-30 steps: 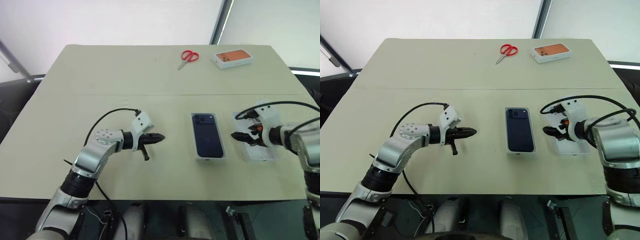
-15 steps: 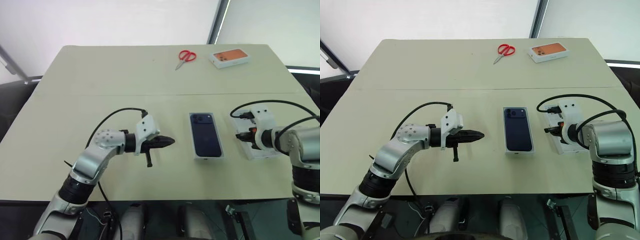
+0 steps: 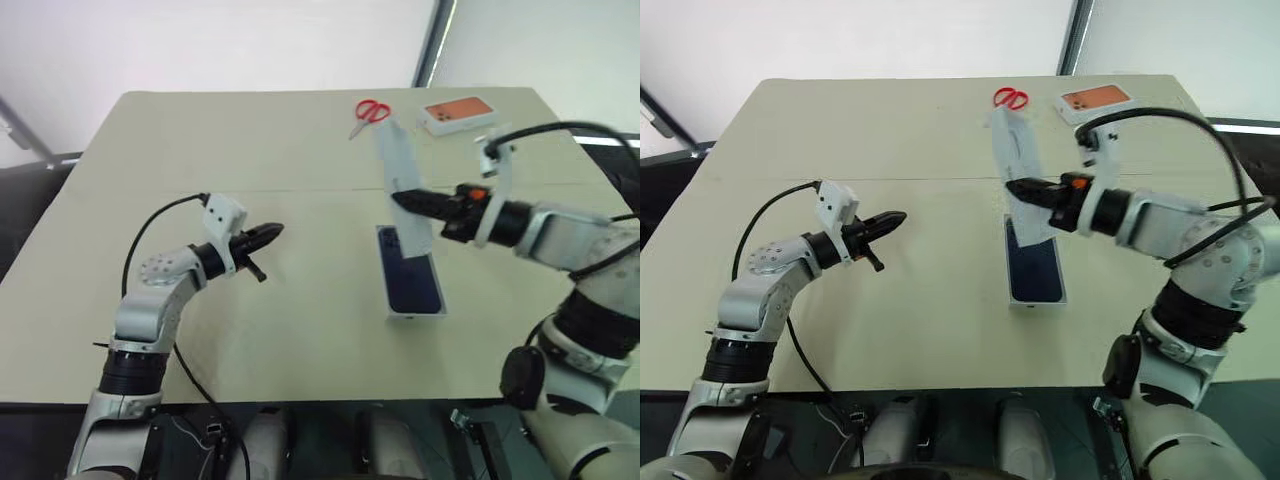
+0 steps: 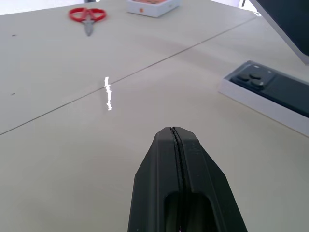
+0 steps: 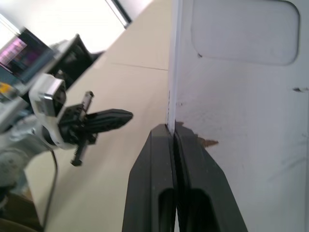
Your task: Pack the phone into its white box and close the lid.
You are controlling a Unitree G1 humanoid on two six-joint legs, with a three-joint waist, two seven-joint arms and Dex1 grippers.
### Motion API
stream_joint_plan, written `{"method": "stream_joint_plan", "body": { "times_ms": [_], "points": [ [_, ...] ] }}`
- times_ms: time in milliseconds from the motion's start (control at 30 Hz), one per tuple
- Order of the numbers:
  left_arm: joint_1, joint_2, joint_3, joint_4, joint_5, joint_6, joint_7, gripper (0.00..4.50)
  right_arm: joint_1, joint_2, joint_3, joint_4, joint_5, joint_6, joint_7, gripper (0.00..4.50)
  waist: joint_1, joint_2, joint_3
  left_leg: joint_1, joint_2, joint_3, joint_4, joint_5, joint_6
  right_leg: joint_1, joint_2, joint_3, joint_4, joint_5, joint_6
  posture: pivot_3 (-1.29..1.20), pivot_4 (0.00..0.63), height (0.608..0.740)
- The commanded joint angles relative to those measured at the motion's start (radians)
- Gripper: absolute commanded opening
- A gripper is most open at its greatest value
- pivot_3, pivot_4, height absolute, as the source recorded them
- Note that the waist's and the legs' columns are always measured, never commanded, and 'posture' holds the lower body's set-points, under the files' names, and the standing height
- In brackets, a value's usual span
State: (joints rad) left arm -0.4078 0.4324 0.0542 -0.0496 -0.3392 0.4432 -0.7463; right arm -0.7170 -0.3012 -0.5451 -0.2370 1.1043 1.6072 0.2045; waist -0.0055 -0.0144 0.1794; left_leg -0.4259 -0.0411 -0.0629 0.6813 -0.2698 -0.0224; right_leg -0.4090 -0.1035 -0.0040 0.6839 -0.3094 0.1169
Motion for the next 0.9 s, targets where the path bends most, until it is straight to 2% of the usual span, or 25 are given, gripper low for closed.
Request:
{"method": "stream_joint_plan", "body": {
  "times_ms": [33,67,100,300,500,533,567,633,733,800,900],
  "points": [
    [-0.015,0.006,-0.019,-0.035,-0.007,-0.027,-0.022,0.00,0.127,-0.056,0.172,0.047,0.674,-0.240,-0.482,0.02,0.002,0.001,0.000,0.000,-0.001,0.000,0.000,0.000,0.000,0.000,-0.001,0.000,0.000,0.000,0.000,0.00,0.150,0.697],
    [-0.012,0.007,-0.028,-0.040,-0.009,-0.024,-0.032,0.00,0.167,-0.067,0.233,0.040,0.805,-0.328,-0.599,0.02,0.003,0.001,0.001,-0.001,-0.001,0.000,0.001,0.001,-0.001,-0.001,-0.002,0.000,0.000,0.000,0.000,0.00,0.150,0.697],
    [-0.007,0.009,-0.039,-0.049,-0.011,-0.023,-0.044,0.00,0.202,-0.063,0.276,0.020,0.864,-0.395,-0.678,0.02,-0.002,0.000,0.001,-0.002,-0.001,0.001,0.001,0.001,-0.003,-0.001,-0.003,0.000,0.000,0.000,0.000,0.00,0.150,0.697],
    [0.014,0.015,-0.099,-0.083,-0.006,-0.026,-0.091,0.00,0.330,0.061,0.339,-0.096,0.868,-0.599,-0.992,0.02,-0.015,0.001,0.000,0.000,0.002,0.002,0.000,-0.001,0.002,-0.001,0.002,0.001,0.001,0.000,0.000,0.00,0.150,0.697],
    [-0.008,-0.025,-0.180,-0.069,0.010,-0.038,-0.114,0.00,0.338,0.106,0.304,-0.101,0.868,-0.651,-1.130,0.02,-0.007,0.001,0.000,0.000,0.002,0.001,0.000,-0.001,0.001,-0.001,0.003,0.001,0.001,0.000,0.000,0.00,0.150,0.697],
    [-0.011,-0.030,-0.188,-0.067,0.011,-0.041,-0.115,0.00,0.335,0.110,0.299,-0.100,0.868,-0.654,-1.141,0.63,-0.006,0.001,0.000,0.000,0.002,0.001,0.000,-0.001,0.002,-0.001,0.003,0.001,0.001,0.000,0.000,0.00,0.150,0.697],
    [-0.019,-0.042,-0.199,-0.057,0.014,-0.043,-0.113,0.00,0.329,0.095,0.291,-0.092,0.868,-0.645,-1.135,0.91,-0.006,0.001,0.000,0.000,0.002,0.001,0.000,-0.001,0.002,-0.001,0.003,0.001,0.001,0.000,0.000,0.00,0.150,0.697],
    [-0.035,-0.066,-0.220,-0.039,0.017,-0.045,-0.108,0.00,0.313,0.066,0.273,-0.078,0.868,-0.631,-1.122,1.88,-0.006,0.001,0.000,0.000,0.002,0.001,0.000,-0.001,0.002,-0.001,0.003,0.001,0.001,0.000,0.000,0.00,0.150,0.697],
    [-0.061,-0.106,-0.250,-0.016,0.023,-0.050,-0.112,0.00,0.255,-0.071,0.244,-0.018,0.868,-0.569,-1.043,3.47,-0.008,0.003,0.001,0.000,0.002,0.002,0.001,-0.001,0.002,-0.001,0.003,0.001,0.001,0.000,0.000,0.00,0.150,0.697],
    [-0.083,-0.138,-0.273,0.005,0.030,-0.055,-0.111,0.00,0.203,-0.209,0.243,0.029,0.868,-0.514,-0.959,4.36,-0.008,0.004,0.002,0.000,0.002,0.002,0.001,-0.001,0.003,-0.001,0.003,0.001,0.001,0.000,0.000,0.00,0.150,0.697],
    [-0.113,-0.184,-0.308,0.035,0.039,-0.051,-0.111,0.00,0.143,-0.404,0.276,0.076,0.859,-0.457,-0.852,4.36,-0.008,0.005,0.002,0.000,0.002,0.002,0.000,-0.001,0.003,-0.001,0.003,0.001,0.000,0.000,0.000,0.00,0.150,0.697]
  ]
}}
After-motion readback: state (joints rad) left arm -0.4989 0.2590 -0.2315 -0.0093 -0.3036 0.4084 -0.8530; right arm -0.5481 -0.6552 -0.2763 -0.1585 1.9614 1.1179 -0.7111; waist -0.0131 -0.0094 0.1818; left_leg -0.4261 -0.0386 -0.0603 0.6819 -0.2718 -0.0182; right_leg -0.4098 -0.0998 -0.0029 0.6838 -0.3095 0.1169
